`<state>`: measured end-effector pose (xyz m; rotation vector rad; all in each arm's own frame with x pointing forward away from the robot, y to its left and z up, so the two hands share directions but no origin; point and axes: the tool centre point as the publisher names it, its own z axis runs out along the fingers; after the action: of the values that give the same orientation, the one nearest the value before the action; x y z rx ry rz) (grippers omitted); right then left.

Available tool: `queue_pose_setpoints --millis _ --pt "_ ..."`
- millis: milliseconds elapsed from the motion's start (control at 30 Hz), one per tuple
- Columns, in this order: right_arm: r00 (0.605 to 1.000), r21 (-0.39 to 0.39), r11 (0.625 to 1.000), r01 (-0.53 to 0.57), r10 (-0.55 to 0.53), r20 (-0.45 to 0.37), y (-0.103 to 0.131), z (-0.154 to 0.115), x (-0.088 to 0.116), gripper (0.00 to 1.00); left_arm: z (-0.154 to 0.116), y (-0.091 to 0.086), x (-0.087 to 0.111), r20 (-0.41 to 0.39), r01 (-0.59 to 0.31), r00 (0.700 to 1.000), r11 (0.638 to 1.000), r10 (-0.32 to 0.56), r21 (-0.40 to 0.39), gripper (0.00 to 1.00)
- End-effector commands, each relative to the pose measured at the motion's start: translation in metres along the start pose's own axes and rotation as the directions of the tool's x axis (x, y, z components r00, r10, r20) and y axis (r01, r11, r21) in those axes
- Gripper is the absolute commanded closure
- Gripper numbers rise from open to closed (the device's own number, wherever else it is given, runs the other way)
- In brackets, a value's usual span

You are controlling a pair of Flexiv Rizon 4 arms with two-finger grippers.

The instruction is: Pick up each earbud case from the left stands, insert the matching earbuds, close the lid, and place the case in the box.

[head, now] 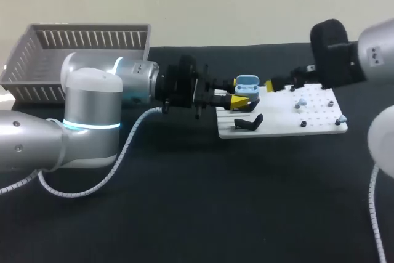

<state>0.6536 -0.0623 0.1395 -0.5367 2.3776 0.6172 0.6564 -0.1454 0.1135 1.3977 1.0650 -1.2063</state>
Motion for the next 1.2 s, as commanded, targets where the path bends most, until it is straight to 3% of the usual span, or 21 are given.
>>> queue_pose_setpoints --millis 33,100,200,433,600,867,1200 --pt "0.998 0.355 0.935 0.013 0.01 -0.062 -0.011 -0.038 0.008 0.0 0.0 -0.002 0.0 0.0 -0.003 1.0 1.0 0.003 -0.007 1.0" --pt "0.996 0.389 0.921 0.014 0.021 -0.087 -0.022 -0.044 0.013 0.0 0.0 -0.002 0.0 0.0 -0.003 1.0 1.0 0.003 -0.007 1.0" --pt "0.992 0.52 0.854 0.033 0.035 -0.12 -0.04 -0.05 0.023 0.0 0.0 -0.002 0.0 0.0 -0.003 1.0 1.0 0.003 -0.007 1.0" --pt "0.975 0.591 0.806 0.012 0.121 -0.184 -0.077 -0.056 0.05 0.0 0.0 -0.002 0.0 0.0 -0.003 1.0 1.0 0.003 -0.007 1.0" --pt "0.959 0.587 0.809 0.025 0.148 -0.244 -0.091 -0.054 0.067 0.0 0.0 -0.002 0.0 0.0 -0.003 1.0 1.0 0.003 -0.007 1.0" --pt "0.925 0.568 0.811 0.14 0.098 -0.368 -0.101 -0.046 0.083 0.0 0.0 -0.002 0.0 0.0 -0.003 1.0 1.0 0.003 -0.007 1.0" --pt "0.882 0.52 0.831 0.197 0.081 -0.465 -0.117 -0.032 0.091 0.0 0.0 -0.002 0.0 0.0 -0.003 1.0 1.0 0.003 -0.007 1.0"
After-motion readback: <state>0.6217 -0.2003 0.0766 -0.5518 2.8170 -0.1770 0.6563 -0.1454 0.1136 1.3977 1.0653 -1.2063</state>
